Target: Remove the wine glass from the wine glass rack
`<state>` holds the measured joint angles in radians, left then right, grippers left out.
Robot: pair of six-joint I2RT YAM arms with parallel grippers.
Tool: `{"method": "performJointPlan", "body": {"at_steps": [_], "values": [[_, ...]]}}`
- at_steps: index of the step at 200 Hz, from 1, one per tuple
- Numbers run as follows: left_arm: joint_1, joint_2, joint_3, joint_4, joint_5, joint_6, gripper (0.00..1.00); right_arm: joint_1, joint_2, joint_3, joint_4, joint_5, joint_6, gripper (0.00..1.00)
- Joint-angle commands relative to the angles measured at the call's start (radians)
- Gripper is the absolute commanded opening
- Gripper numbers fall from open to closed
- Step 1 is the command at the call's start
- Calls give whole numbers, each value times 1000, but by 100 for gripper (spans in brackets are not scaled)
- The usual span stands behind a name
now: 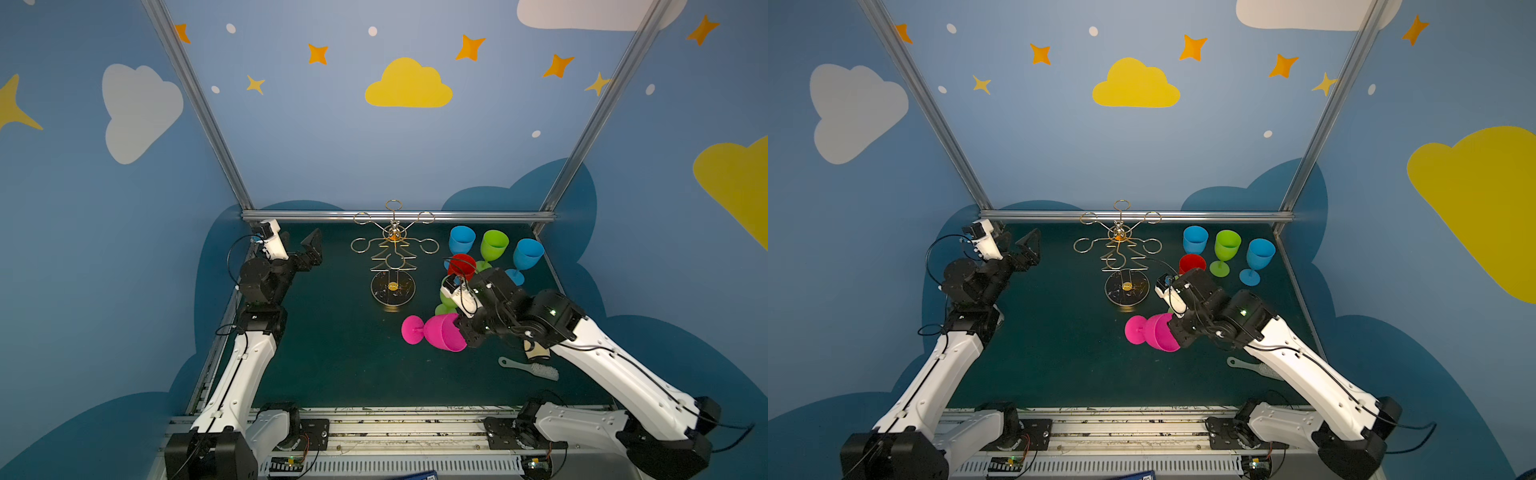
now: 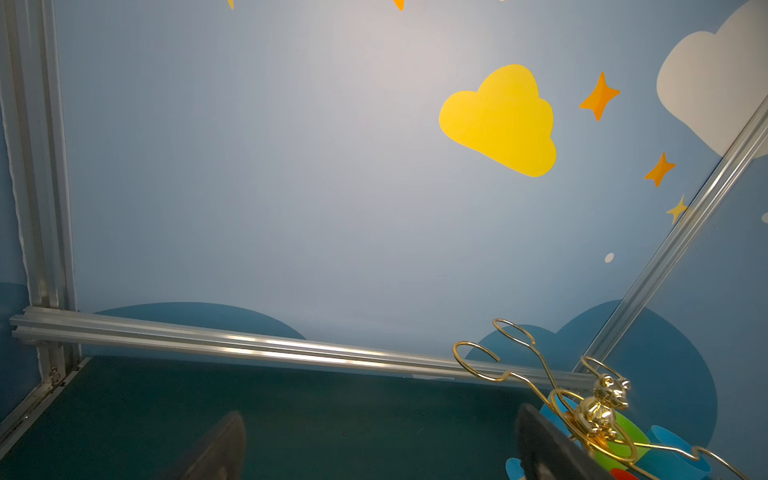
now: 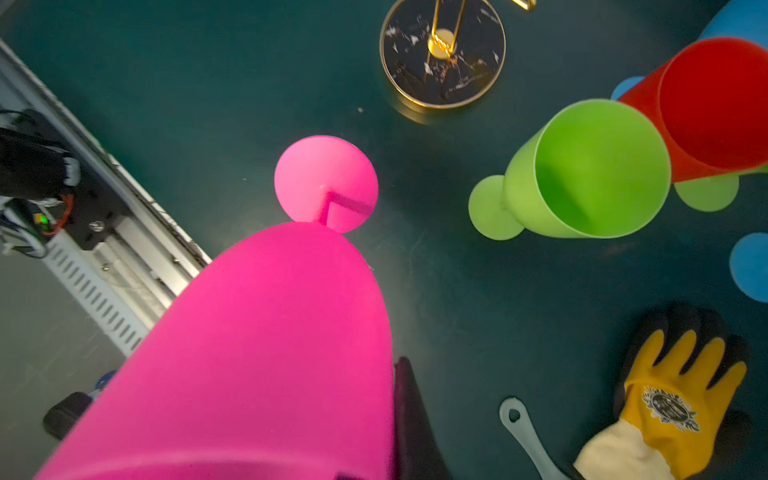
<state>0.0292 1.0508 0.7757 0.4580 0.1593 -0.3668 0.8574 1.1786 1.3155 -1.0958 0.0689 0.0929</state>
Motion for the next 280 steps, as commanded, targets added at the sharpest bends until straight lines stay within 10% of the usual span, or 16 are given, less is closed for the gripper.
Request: {"method": "performJointPlan", "body": {"at_steps": [1,127,280], "values": [[6,-21,-8,13,-13,0,100,5,45,-8,-15,54,50,0],[17,-33,-18,-18,-43,2,99,7,480,182,-81,33,174,0],[29,-55,-50,-18,-99,45,100,-51,127,66,186,29,39,73]]}}
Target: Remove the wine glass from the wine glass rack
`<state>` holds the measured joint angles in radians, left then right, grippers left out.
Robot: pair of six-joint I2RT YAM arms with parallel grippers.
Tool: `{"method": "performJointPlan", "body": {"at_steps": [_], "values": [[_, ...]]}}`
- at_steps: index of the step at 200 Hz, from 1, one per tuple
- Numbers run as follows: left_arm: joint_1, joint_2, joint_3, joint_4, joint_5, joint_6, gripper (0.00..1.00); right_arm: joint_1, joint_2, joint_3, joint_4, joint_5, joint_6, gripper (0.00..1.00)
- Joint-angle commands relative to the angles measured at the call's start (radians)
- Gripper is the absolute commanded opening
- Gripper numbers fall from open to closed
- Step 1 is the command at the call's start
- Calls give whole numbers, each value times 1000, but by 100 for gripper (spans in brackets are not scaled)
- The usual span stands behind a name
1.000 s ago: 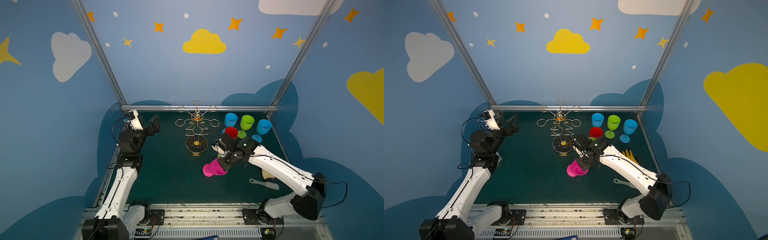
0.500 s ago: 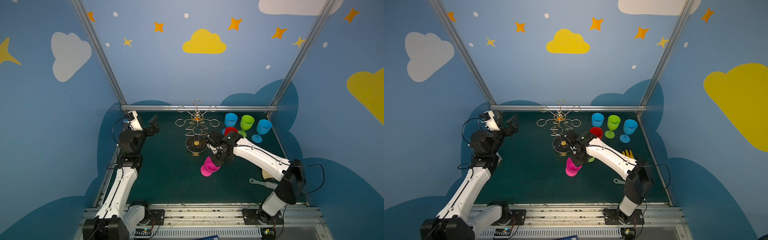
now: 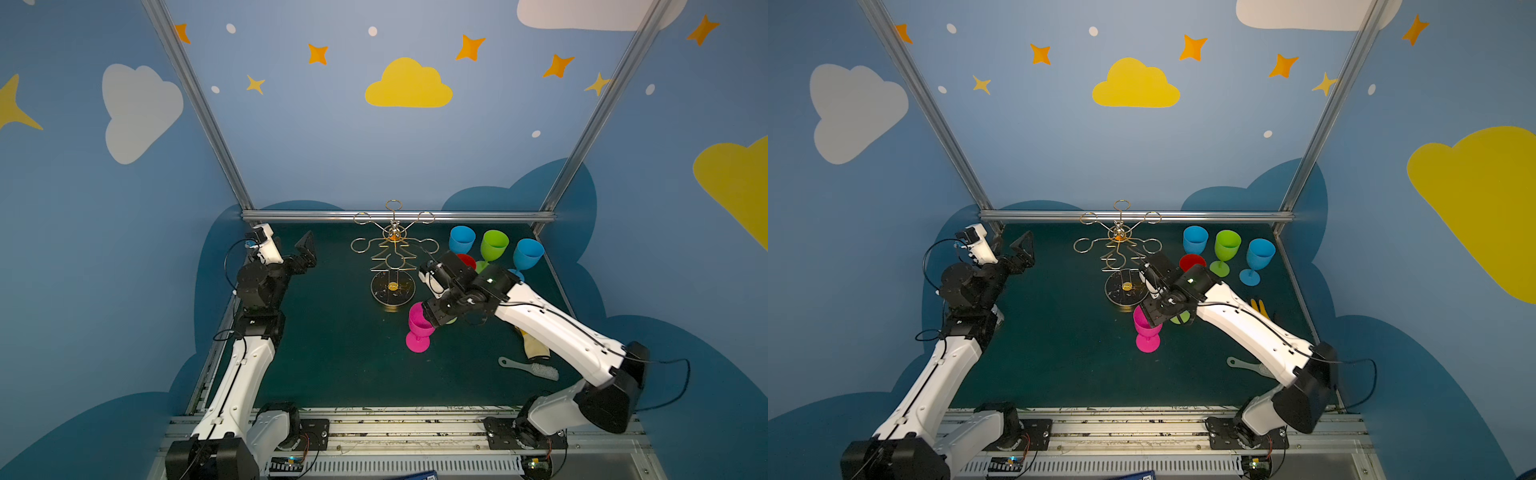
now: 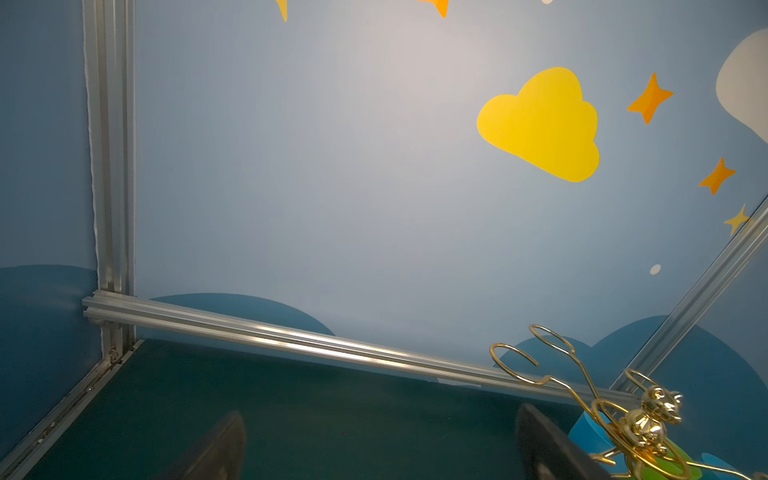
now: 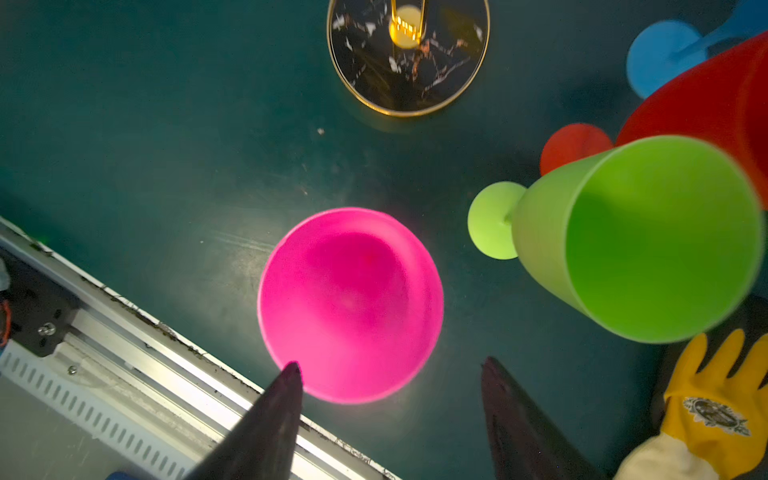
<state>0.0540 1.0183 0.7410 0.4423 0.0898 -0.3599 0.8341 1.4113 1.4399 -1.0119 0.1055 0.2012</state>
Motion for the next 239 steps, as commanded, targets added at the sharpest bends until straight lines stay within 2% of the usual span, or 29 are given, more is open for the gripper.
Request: {"method": "performJointPlan", "body": {"at_steps": [1,35,53,85,115,155,171,192,207,217,239], "values": [[4,-24,-16,-2,-31,40,99,-30,-113,-64,107,-7,-71,73],[9,-51,-115,55,-76,64,99,-143,-350,-242,318,-20,-134,87],[8,-43,-166,82,-60,63,99,-251,-458,-384,482,-58,-161,88],[-5,-71,-222,-21,-46,194,99,-425,-551,-637,769,20,-131,88],[-44,-36,-320,70,-76,243,100,-547,-502,-821,974,136,-89,88],[-88,33,-438,181,-161,280,100,-648,-396,-1059,1351,189,-154,88],[-88,61,-474,209,-168,296,99,-700,-326,-1080,1430,139,-144,88],[-76,86,-519,231,-150,326,100,-724,-246,-1022,1380,113,-138,88],[-62,83,-553,278,-151,303,100,-750,-184,-1037,1488,73,-161,88],[-52,93,-562,311,-135,296,100,-780,-153,-1043,1536,11,-129,88],[-42,167,-521,330,-125,299,100,-791,-68,-1060,1624,-40,-133,88]]}}
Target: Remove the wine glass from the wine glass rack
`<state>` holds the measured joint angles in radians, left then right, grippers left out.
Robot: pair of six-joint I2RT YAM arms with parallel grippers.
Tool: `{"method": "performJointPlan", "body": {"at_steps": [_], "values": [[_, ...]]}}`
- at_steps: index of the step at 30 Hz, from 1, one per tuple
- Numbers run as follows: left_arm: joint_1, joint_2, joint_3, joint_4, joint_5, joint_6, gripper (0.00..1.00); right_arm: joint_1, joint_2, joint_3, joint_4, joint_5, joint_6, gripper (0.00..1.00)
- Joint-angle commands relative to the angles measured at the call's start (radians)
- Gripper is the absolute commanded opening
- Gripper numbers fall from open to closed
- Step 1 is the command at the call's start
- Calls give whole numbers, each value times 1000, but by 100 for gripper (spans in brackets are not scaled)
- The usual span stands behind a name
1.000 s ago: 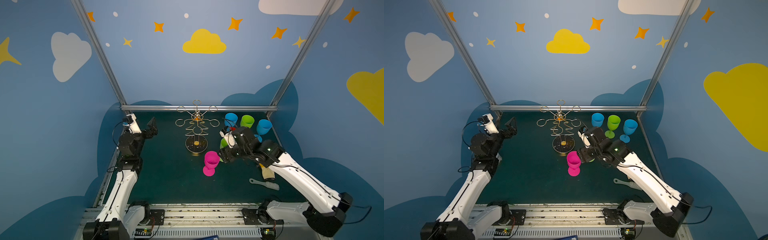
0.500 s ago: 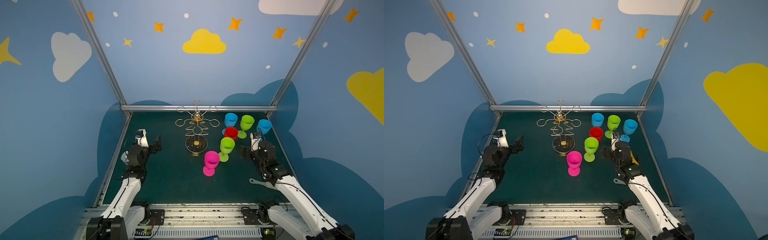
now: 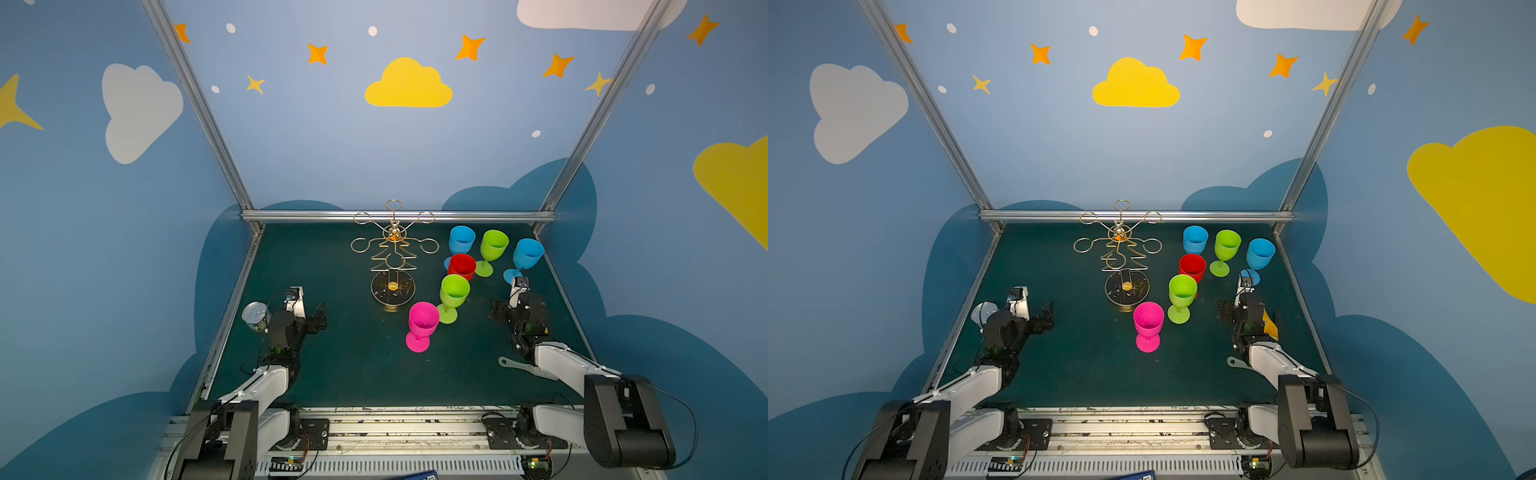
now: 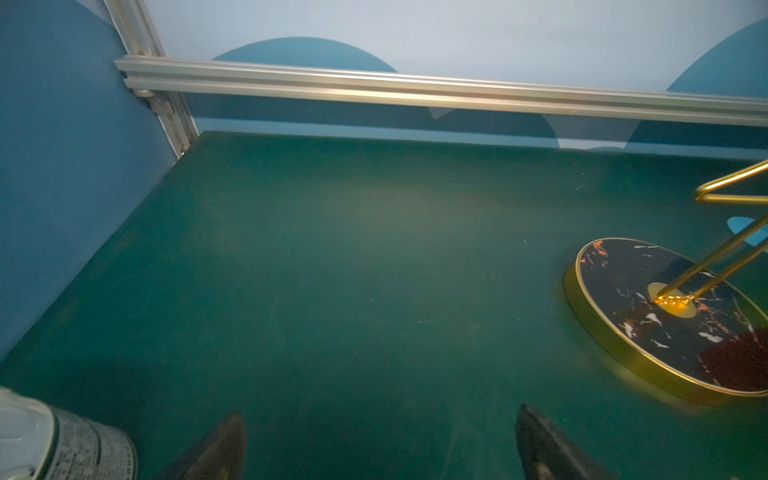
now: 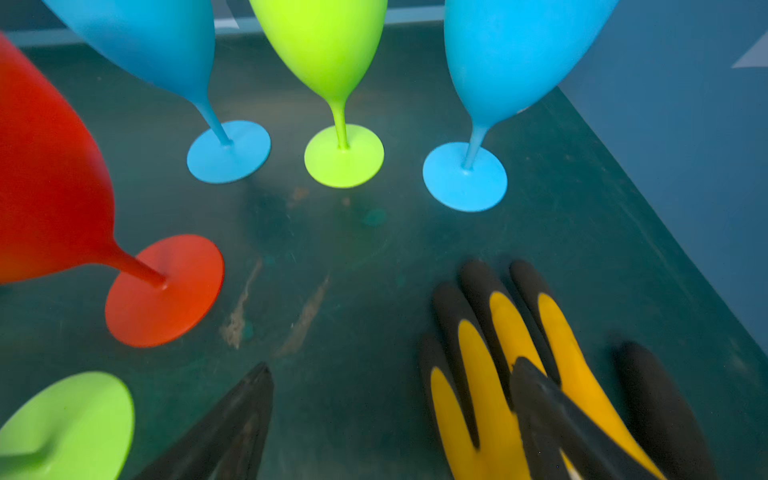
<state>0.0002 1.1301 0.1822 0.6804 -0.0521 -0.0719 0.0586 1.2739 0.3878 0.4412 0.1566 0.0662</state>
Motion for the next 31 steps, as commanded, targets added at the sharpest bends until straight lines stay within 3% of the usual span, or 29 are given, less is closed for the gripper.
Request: {"method": "performJointPlan", "body": {"at_steps": [1,3,5,9,11,17,24,28,31], "values": [[12,59,40,94,17,11,100,-15,74,-10,177,-92,2,88],[11,103,68,100,16,34,100,-12,117,-21,238,-98,-34,88],[12,146,71,145,3,54,100,-12,118,20,153,-83,11,88],[13,350,50,389,-19,40,100,8,129,47,118,-26,15,88],[14,416,72,427,-37,28,100,20,132,52,114,-2,12,88],[19,382,184,160,-68,25,100,38,156,96,60,24,6,88],[20,393,206,129,-83,18,100,38,158,97,58,27,8,88],[20,393,212,116,-74,28,100,4,174,132,12,-61,3,88],[21,392,211,118,-71,29,100,11,165,115,32,-9,19,88]]}}
